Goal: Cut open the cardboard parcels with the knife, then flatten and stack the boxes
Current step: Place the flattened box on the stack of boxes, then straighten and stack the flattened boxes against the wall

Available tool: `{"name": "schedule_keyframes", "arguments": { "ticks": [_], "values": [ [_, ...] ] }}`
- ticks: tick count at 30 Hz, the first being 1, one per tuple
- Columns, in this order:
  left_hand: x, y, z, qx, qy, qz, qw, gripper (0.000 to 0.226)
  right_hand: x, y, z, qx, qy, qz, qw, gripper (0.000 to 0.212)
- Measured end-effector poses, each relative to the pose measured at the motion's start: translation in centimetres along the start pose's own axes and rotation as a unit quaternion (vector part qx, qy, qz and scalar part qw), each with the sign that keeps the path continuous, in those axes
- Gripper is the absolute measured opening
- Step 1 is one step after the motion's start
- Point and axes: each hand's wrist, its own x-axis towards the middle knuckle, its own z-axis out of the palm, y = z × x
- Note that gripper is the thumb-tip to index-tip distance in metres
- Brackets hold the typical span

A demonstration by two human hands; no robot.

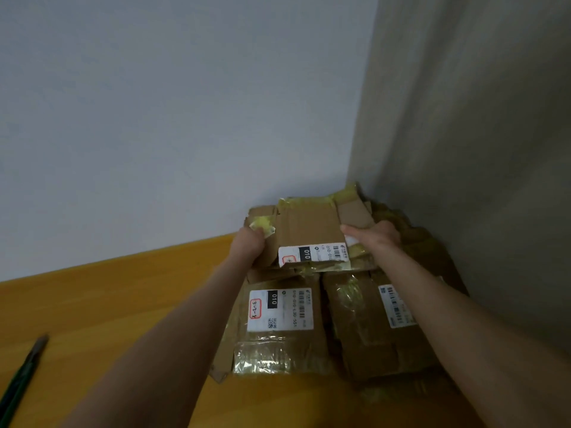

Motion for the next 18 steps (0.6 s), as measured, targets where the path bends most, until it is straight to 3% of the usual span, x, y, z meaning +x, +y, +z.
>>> {"name": "schedule_keyframes", "arguments": {
  "ticks": [4,8,11,14,18],
  "values": [
    [-1.0,-1.1,-0.4,-0.030,0.015,-0.015,0.999,0.041,-0.6,0.1,-0.5,0.108,-0.046,-0.016,0.993,0.080],
    [-3.3,-0.3,-1.7,-0.089,0.079,0.047,0.992,0.036,-2.2,0.2,-1.7,0.238,-0.080,-0.052,0.967,0.064],
    [-5.4,0.3,-3.9,-0.124,0.123,0.061,0.983,0.045,-4.0,-0.3,-2.7,0.280,-0.113,-0.086,0.949,0.044],
    [-6.8,-1.1,-7.0,-0.193,0.113,0.032,0.974,0.061,-6.4,-1.3,-2.6,0.293,-0.149,-0.116,0.937,0.029],
    [-9.2,-5.6,-10.9,-0.241,0.103,-0.016,0.965,0.061,-10.0,-2.3,0.1,0.275,-0.195,-0.141,0.931,0.048]
  ]
}}
